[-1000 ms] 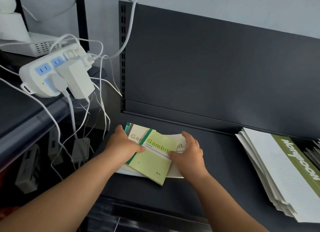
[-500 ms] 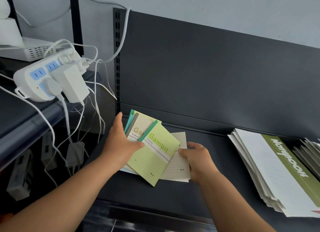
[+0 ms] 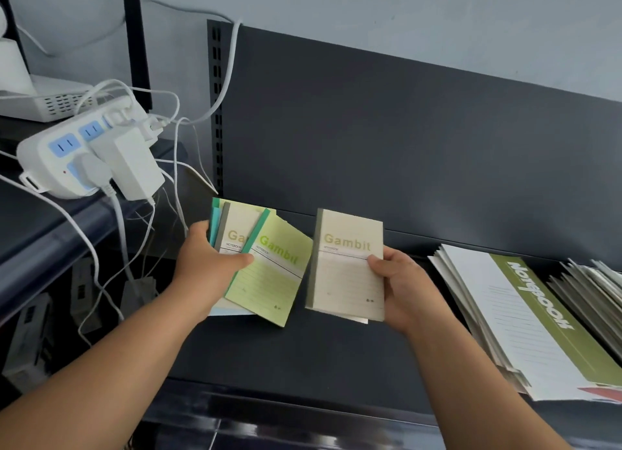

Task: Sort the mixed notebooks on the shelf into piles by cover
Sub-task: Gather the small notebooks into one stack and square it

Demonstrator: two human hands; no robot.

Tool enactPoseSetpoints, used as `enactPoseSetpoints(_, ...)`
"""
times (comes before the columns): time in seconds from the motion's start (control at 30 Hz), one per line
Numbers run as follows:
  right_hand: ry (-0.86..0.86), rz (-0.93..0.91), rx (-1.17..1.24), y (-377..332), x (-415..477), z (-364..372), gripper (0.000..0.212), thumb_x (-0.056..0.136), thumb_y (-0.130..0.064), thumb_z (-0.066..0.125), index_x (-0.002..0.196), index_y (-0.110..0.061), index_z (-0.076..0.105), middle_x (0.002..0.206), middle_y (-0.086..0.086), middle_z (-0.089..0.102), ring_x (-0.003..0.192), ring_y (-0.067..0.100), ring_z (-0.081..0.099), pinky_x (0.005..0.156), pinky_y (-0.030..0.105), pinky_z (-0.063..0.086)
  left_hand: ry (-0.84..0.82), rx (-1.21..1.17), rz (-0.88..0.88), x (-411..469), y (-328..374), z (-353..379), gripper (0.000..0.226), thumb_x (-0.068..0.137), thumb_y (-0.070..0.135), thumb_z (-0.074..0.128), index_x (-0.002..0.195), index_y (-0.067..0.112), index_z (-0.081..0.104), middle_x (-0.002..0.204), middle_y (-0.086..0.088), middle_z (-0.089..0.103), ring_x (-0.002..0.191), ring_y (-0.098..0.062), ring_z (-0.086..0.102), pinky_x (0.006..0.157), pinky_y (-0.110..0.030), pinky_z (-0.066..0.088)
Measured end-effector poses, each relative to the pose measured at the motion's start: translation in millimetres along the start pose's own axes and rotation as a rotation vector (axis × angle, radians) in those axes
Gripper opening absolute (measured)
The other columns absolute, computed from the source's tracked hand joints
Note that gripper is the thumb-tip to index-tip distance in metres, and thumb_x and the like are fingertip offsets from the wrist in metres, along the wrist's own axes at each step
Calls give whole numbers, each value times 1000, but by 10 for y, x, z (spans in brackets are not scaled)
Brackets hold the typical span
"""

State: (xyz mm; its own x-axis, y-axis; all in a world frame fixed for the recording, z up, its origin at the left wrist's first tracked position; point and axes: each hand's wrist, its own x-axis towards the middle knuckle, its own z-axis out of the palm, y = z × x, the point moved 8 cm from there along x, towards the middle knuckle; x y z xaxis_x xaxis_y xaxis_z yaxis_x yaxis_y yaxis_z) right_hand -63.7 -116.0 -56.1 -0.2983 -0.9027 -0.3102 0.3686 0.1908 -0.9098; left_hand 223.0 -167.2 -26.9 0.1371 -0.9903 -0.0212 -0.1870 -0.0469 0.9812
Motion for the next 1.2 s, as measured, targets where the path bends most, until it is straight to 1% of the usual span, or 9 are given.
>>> enactPoseSetpoints(0.2,99,-29,-76,143,-138,196,16,93,-4,58,101,-17,63,105,6,73,95,29,68,87,60,55,-133,-142,-33,-187,155,365,51,78,5,78,113,28,48,99,7,63,88,-13,63,62,-32,49)
enactPoseSetpoints(0.37,138,-66,-91,76,-212,55,15,92,-10,56,102,-21,59,111,5,71,97,28,65,90,58,54,-230,-158,-43,-286,210,634,47,80,8,77,112,30,50,102,6,66,90,-15,65,65,-35,52)
enactPoseSetpoints(0.57,145,-63,-68,-55,-380,-283,26,91,-5,57,113,-18,53,117,7,66,107,32,65,85,63,54,-365,-191,-76,-431,283,1063,32,85,8,72,96,33,54,100,2,69,90,-21,68,77,-47,57)
enactPoseSetpoints(0.7,229,-119,-69,-236,-555,-701,35,89,-4,59,116,-25,53,119,3,66,106,31,66,86,61,55,-452,-199,-72,-636,443,1433,29,86,9,71,101,28,56,100,0,70,89,-22,69,75,-48,58)
enactPoseSetpoints(0.8,271,-136,39,-377,-717,-1069,54,87,-3,63,128,-33,44,122,1,62,107,31,65,85,56,57,-522,-227,-79,-854,606,1741,31,84,8,72,108,21,58,99,-2,71,89,-24,70,76,-49,58)
enactPoseSetpoints(0.93,238,-95,139,-521,-1002,-1544,32,89,1,57,118,-13,61,120,13,70,101,31,68,81,53,58,-606,-256,-72,-1228,812,2212,32,82,6,74,110,17,61,98,-4,74,86,-26,72,72,-47,59)
enactPoseSetpoints(1.03,236,-95,185,-610,-1302,-2047,26,93,2,50,112,-11,63,113,14,72,94,30,67,74,48,57,-679,-257,-61,-1661,936,2646,29,83,4,72,108,16,62,96,-4,74,84,-24,72,67,-40,58)
enactPoseSetpoints(1.1,267,-98,174,-661,-1503,-2437,24,93,1,50,108,-13,63,109,11,72,91,29,67,70,46,56,-718,-265,-64,-1997,1001,2952,26,83,2,71,105,14,64,97,-6,74,86,-25,72,73,-44,59)
enactPoseSetpoints(1.2,301,-125,186,-751,-1780,-3053,29,94,2,49,117,-12,61,114,12,72,100,31,66,77,48,56,-756,-272,-67,-2498,1092,3406,24,84,1,71,105,11,64,99,-9,74,89,-28,71,82,-50,58)
